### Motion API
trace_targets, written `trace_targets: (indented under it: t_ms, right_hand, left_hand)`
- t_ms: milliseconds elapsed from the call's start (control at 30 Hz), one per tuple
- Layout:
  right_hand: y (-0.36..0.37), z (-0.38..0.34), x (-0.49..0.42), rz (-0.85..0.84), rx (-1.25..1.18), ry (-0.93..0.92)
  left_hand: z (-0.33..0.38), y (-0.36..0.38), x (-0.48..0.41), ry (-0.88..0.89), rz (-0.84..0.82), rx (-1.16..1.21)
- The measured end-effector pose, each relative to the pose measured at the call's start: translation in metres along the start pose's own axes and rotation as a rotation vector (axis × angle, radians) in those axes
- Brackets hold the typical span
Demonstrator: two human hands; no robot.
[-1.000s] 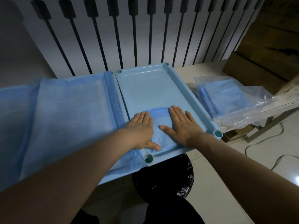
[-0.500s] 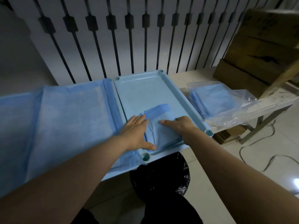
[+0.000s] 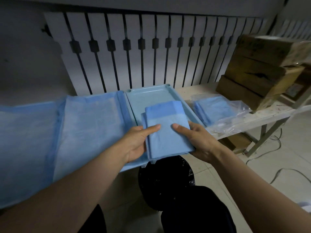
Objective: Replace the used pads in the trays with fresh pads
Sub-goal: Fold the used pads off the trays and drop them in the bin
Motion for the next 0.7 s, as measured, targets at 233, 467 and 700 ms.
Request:
trace_targets:
  t_ms: [233, 467, 700]
  right_hand:
    - [-0.006, 0.059, 0.056, -0.056, -0.011, 0.130]
    - [-0.030, 0.153, 0.100, 0.016, 0.088, 0.414]
    - [-0.044, 0.210, 0.073, 0.331, 0.094, 0.452]
  left_hand:
    - [-0.042, -0.015, 0.038, 0.026, 0.119, -0.239]
    - [-0.069, -0.062, 0.064, 0.073, 0.236, -0.483]
    - [-0.078, -0.092, 0.084, 0.178, 0.307, -0.542]
Point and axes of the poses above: each hand's wrist, its own x-axis away from the middle knuckle, its own y-axis out of the palm, z = x × y, the point moved 10 cm from there along -x, towards the middle knuckle, and after that the axes turned 5 degrees about z, right-handed, at the moved point
